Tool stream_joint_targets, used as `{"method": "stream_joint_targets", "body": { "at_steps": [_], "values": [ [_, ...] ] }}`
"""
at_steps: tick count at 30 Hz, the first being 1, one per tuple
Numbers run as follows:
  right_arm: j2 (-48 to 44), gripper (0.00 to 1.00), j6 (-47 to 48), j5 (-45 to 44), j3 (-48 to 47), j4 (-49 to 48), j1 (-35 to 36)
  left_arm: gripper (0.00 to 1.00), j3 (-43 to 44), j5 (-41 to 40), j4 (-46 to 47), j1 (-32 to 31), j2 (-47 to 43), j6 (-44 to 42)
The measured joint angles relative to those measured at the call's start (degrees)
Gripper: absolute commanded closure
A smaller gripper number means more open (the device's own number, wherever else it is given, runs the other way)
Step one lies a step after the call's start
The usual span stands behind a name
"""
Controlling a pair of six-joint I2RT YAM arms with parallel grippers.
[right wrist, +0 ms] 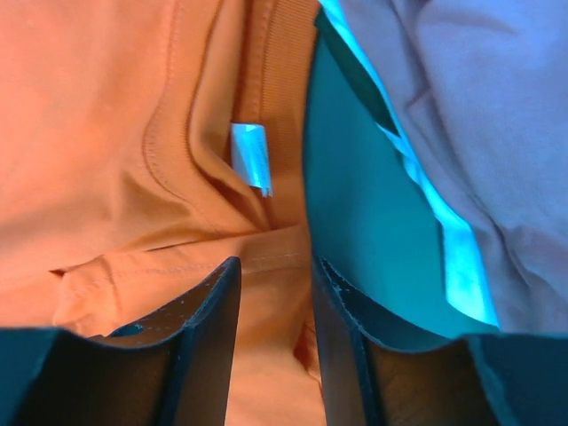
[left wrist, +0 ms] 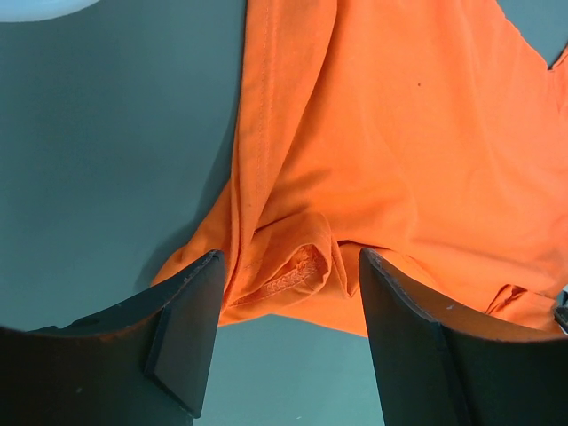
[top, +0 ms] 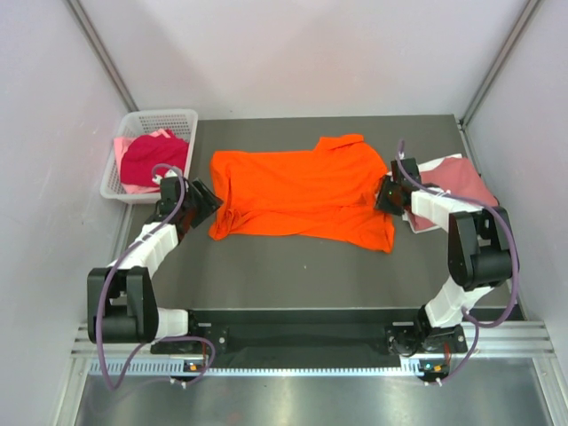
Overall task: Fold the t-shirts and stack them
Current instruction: Flatten the tshirt out
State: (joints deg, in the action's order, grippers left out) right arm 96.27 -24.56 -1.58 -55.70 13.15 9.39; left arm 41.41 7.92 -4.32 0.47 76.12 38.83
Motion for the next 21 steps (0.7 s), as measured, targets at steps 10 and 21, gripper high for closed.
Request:
{"method": "stream_joint_targets", "body": {
  "at_steps": [10,21],
  "values": [
    [-0.1,0.69,0.0,-1.4,2.2,-0.4,0.0,0.33,-0.4,-0.9,-0.4,-0.1,-2.5,-0.2],
    [-2.1,1.0,1.3,-2.2,2.9,-1.7,1.7,0.34,-0.6,-1.7,-0.5,-1.6,-2.9,-0.9]
  ]
}}
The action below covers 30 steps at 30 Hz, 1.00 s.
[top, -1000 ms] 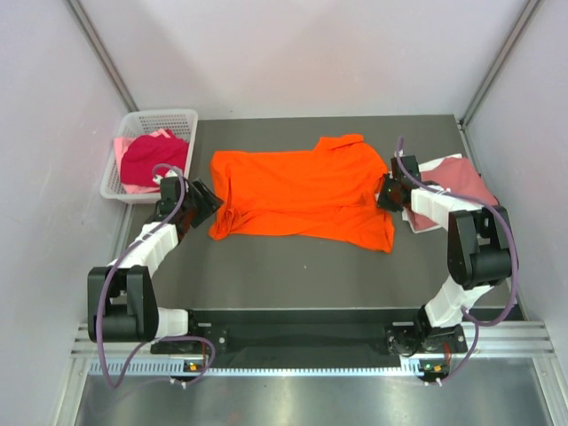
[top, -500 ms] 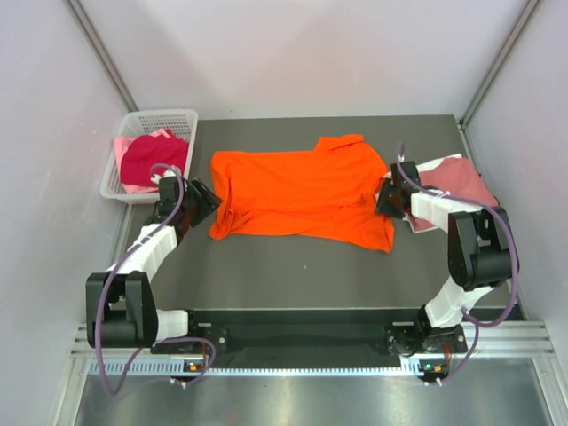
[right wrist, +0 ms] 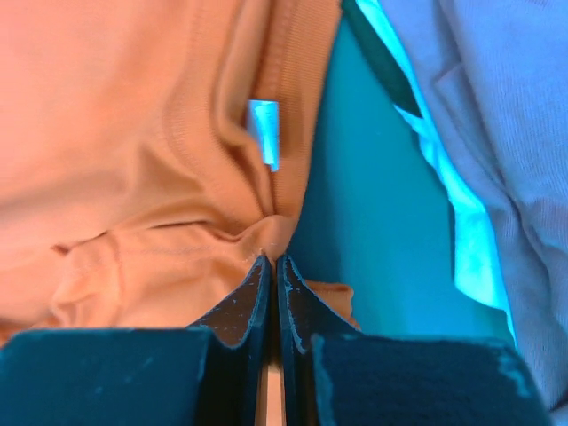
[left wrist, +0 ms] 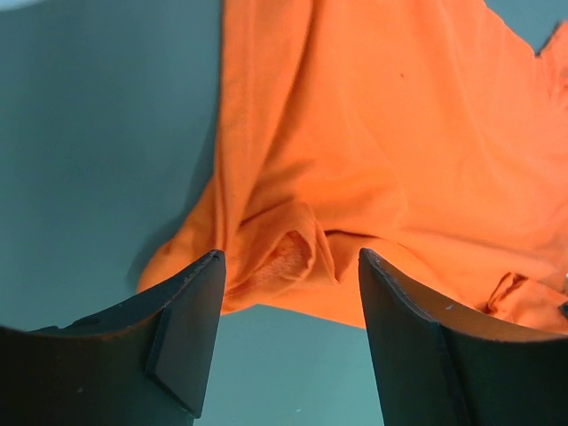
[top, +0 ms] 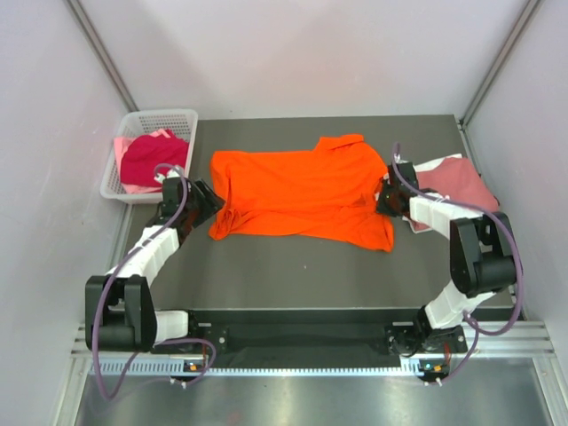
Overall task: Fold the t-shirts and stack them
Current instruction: Flatten the tshirt out
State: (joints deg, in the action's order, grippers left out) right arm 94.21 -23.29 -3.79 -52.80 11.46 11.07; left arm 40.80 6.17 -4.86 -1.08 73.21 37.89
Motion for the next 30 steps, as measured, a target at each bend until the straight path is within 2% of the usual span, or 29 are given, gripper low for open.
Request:
{"method": "stream_joint_targets", "body": {
  "at_steps": [7,10,20,22,24,25,26,30],
  "values": [
    [-11.5,0.98,1.6,-2.3,5.8,-3.8,2.3,0.34,0.0,-0.9,-0.1,-3.8,0.4,-0.8],
    [-16.3,1.0,2.4,-4.3,6.7,-4.4,4.3,0.34,0.5,-1.8,-0.5,-5.3,1.9,-1.5],
    [-18.9,1.0,3.3,-5.1,10.5,-4.9,5.4,0.37,2.5,-2.9,-2.6,-7.1,7.8,-3.7],
    [-19.2,1.0,3.3,-5.1,10.8,-4.6,5.4,0.45,3.1,-3.1,-2.9,-7.5,9.3,-3.9],
    [-19.2,1.0,3.3,-4.9,10.8,-4.7,5.4,0.61,3.9,-3.6,-3.0,-8.1,11.0,-4.3],
    [-19.2,1.0,3.3,-4.9,10.8,-4.7,5.4,0.86,4.5,-3.9,-3.1,-8.3,11.9,-4.5],
    [-19.2,1.0,3.3,-4.8,10.8,-4.7,5.4,1.0,5.1,-4.3,-3.5,-8.4,12.8,-4.4],
    [-19.2,1.0,3.3,-4.8,10.8,-4.7,5.4,1.0,8.1,-8.6,-6.2,-8.5,14.6,-4.9]
  ]
}}
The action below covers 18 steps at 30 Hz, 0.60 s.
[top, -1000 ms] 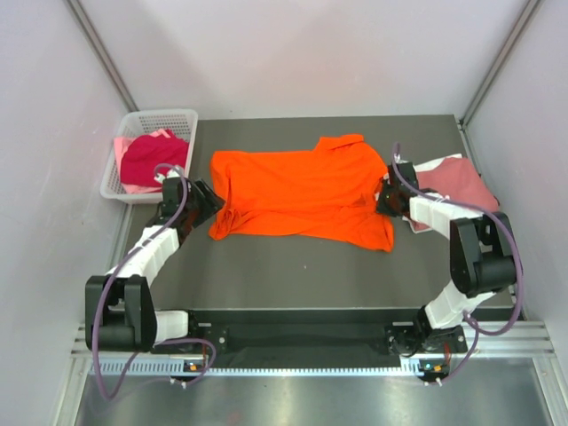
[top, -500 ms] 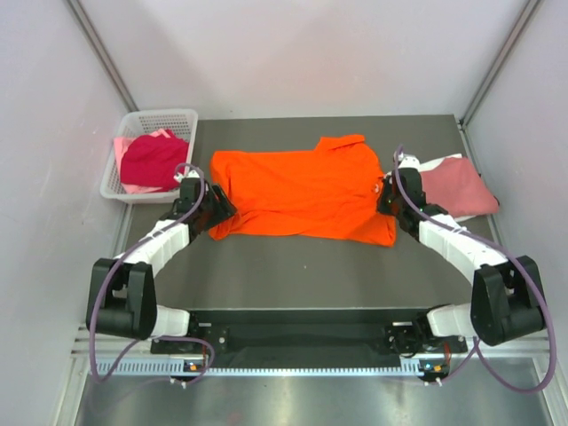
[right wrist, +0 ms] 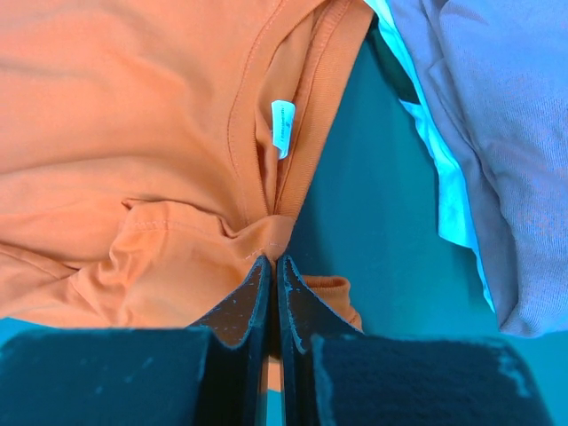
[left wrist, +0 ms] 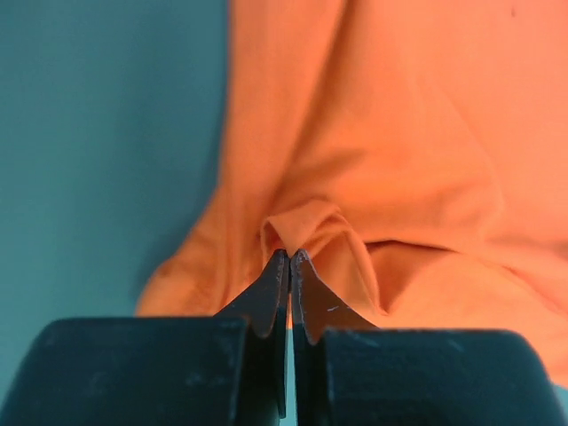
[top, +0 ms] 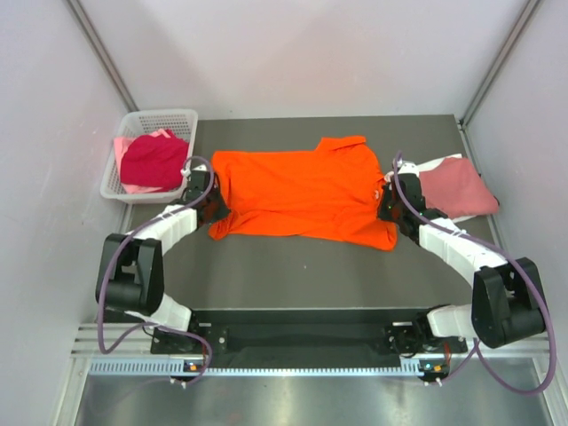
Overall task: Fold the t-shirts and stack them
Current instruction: Flatten the tshirt out
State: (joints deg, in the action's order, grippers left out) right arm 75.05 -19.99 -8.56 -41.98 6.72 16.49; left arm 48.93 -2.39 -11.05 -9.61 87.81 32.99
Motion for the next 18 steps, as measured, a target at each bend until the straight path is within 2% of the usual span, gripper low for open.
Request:
{"method": "stream_joint_targets", "body": {
  "at_steps": [3,6,9,11,14,17,18],
  "values": [
    [0.0,0.98,-0.1,-0.4,0.2,0.0,0.0,1.0,0.0,-3.7,-1.5,1.0,-3.3,0.7],
    [0.0,0.95,-0.3,-1.0,0.3,0.3,0.0,1.0,-2.4,-5.7,-2.1,3.7,-11.1,2.9],
    [0.1,0.88,-0.8,-2.0,0.3,0.4,0.0,1.0,-5.3,-7.4,-3.7,9.7,-20.6,6.2],
    [0.4,0.87,-1.1,-2.4,0.3,0.7,0.0,1.0,-7.2,-8.4,-4.0,14.3,-25.2,7.8],
    [0.6,0.87,-1.2,-2.3,0.3,1.1,0.0,1.0,-10.7,-9.4,-4.2,18.6,-29.1,9.3],
    [0.6,0.87,-1.2,-2.1,0.3,1.2,0.0,1.0,-13.6,-8.0,-4.2,19.2,-29.7,9.7],
    [0.6,0.83,-1.2,-2.0,0.3,1.2,0.0,1.0,-14.7,-6.9,-4.2,19.2,-29.7,9.7]
  ]
}}
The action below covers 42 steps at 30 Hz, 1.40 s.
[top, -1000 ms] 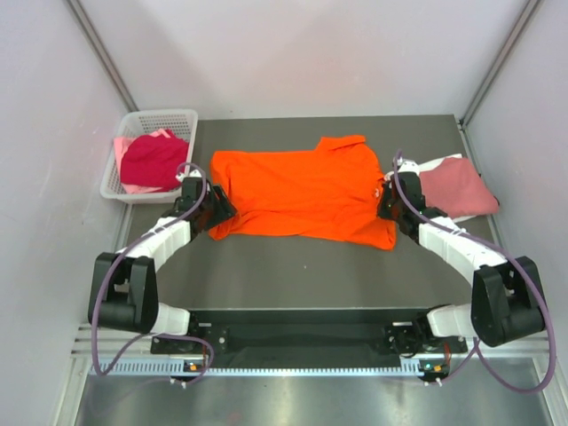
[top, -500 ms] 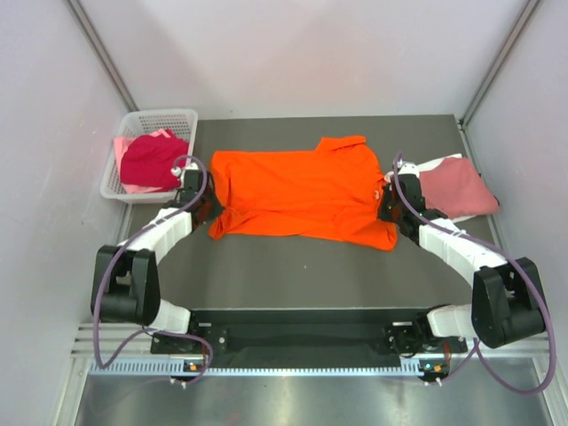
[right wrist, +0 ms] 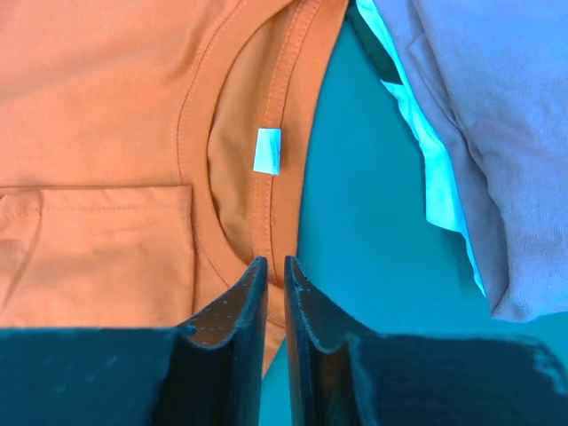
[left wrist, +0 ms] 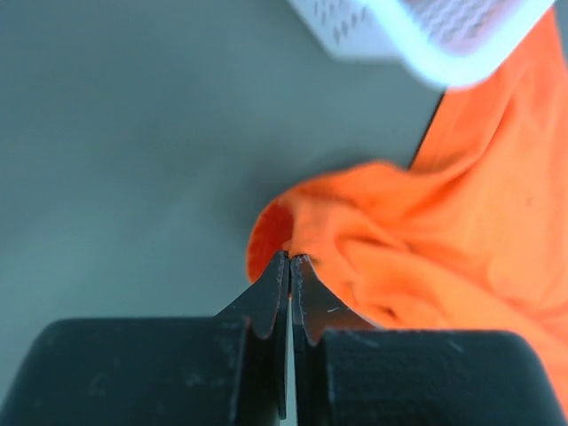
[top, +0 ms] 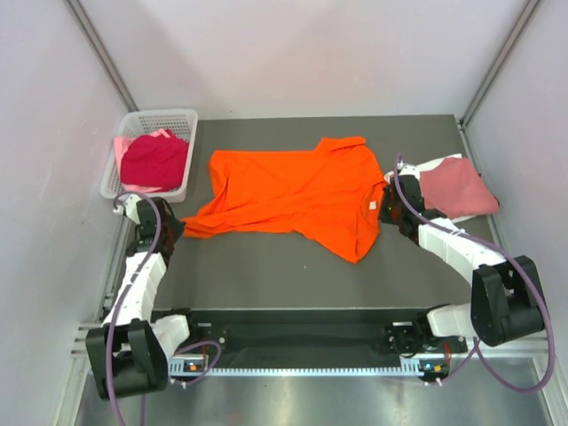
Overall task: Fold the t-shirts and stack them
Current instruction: Flatten the tshirt out
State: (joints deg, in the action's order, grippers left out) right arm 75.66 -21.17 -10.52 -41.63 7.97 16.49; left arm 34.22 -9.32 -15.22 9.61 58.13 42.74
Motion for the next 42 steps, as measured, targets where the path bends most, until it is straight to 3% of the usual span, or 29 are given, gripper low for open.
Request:
{"method": "stream_joint_targets", "body": {
  "at_steps": [1,2,5,11,18,34,39,42],
  "values": [
    [0.0,0.75,0.0,0.1,0.0,0.1,0.0,1.0,-0.5,0.8,0.0,0.0,0.0,0.0],
    [0.0,0.6,-0.1,0.4,0.1,0.1,0.0,1.0,-1.2,1.5,0.0,0.0,-0.2,0.0],
    [-0.6,0.52,0.1,2.3,1.6,-0.3,0.0,1.0,-3.1,3.1,-0.1,0.0,-1.4,-0.2],
    [1.3,0.56,0.2,9.9,1.4,0.3,0.4,1.0,-5.5,3.8,-0.1,0.0,-4.1,-0.6],
    [11.5,0.6,0.2,13.9,-6.8,1.6,2.8,1.0,-5.9,3.3,-0.2,0.0,-4.3,-0.6],
    [23.9,0.64,0.0,10.1,-15.5,4.0,3.6,1.0,-6.6,2.2,-0.2,0.0,-4.3,-2.4],
    [24.7,0.69,0.0,9.9,-16.4,3.8,3.7,1.0,-6.6,2.2,-0.2,0.0,-4.3,-2.4],
    [25.6,0.81,0.2,9.7,-17.4,4.0,4.2,1.0,-6.6,2.3,-0.1,0.0,-4.2,-2.4]
  ]
}}
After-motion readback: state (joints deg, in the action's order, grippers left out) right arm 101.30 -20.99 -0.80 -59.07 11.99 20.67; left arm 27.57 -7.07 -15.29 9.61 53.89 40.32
